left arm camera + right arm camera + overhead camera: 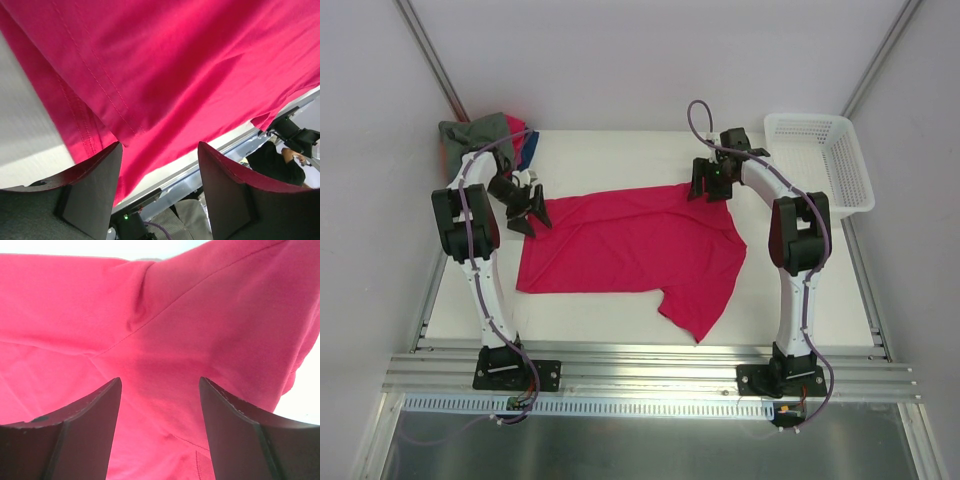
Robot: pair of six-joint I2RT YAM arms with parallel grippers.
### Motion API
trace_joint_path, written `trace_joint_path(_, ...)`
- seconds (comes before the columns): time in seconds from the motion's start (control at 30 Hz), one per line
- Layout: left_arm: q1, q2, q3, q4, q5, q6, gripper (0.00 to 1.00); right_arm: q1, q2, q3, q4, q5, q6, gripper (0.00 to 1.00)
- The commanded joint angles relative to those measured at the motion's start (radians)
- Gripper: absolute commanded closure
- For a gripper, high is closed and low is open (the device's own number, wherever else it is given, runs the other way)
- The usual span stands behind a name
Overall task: Fold and stack the t-shirts
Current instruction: Fold the flattened tshirt in 1/3 of the way
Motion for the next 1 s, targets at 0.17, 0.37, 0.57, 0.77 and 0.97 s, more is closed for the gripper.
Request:
trace_joint_path(0.17, 0.009, 0.049, 0.058, -0.018, 0.019, -0.013, 0.46, 0.002, -0.081, -0.015, 0.005, 0.025, -0.023, 0.33)
trace_joint_path(0.37, 0.009, 0.075, 0.063, -0.015, 0.022, -0.019, 0.64, 0.004, -0.074, -0.022, 0.004, 0.026, -0.028, 0.33)
trace_joint_path(0.57, 0.009, 0.093, 0.077, -0.013, 0.019, -0.024, 0.84, 0.002, -0.076, -0.03, 0.005, 0.026, -0.037, 0.33)
trace_joint_path(0.77, 0.012, 0.07, 0.095, -0.012, -0.013, -0.03, 1.0, 0.004, -0.074, -0.036, 0.005, 0.026, -0.04, 0.33)
trace_joint_path(0.97, 0.028, 0.004, 0.098, -0.01, -0.033, -0.031, 1.0, 0.004, -0.065, -0.033, 0.005, 0.035, -0.046, 0.32)
